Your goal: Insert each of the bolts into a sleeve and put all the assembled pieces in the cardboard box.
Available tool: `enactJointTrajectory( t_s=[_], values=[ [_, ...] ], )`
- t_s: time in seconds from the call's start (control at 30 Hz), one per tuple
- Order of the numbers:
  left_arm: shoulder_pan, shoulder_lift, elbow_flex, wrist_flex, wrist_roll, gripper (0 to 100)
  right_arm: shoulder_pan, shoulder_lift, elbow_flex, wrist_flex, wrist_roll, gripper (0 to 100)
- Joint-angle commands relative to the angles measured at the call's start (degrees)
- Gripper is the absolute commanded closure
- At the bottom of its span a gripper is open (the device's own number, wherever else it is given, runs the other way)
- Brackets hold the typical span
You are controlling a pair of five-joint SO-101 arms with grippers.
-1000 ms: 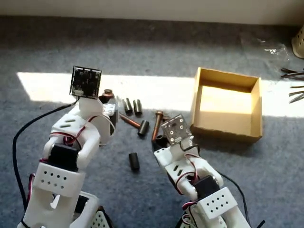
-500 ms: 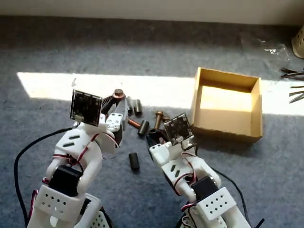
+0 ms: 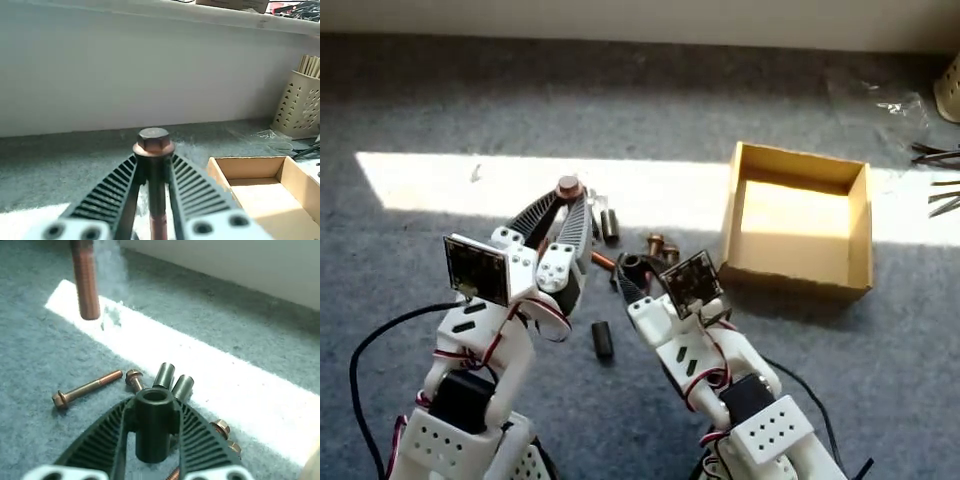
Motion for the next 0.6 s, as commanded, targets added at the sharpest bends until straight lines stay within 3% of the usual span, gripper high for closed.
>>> enactJointTrajectory(
  t_s=[0.0,0.37,0.57],
  values=[
    [2.0,-1.1,-0.7,-2.3,3.5,99,-0.4,-1.0,-0.3,-4.0,0.9,99.3],
    [2.4,-2.2,-2.8,-1.9,3.8,99,-3.9,-1.0,-0.3,-4.2,1.8,99.3],
    [3.9,-11.5,-4.4,6.2,3.5,99,-5.5,-1.1,-0.6,-4.2,4.6,99.3]
  ],
)
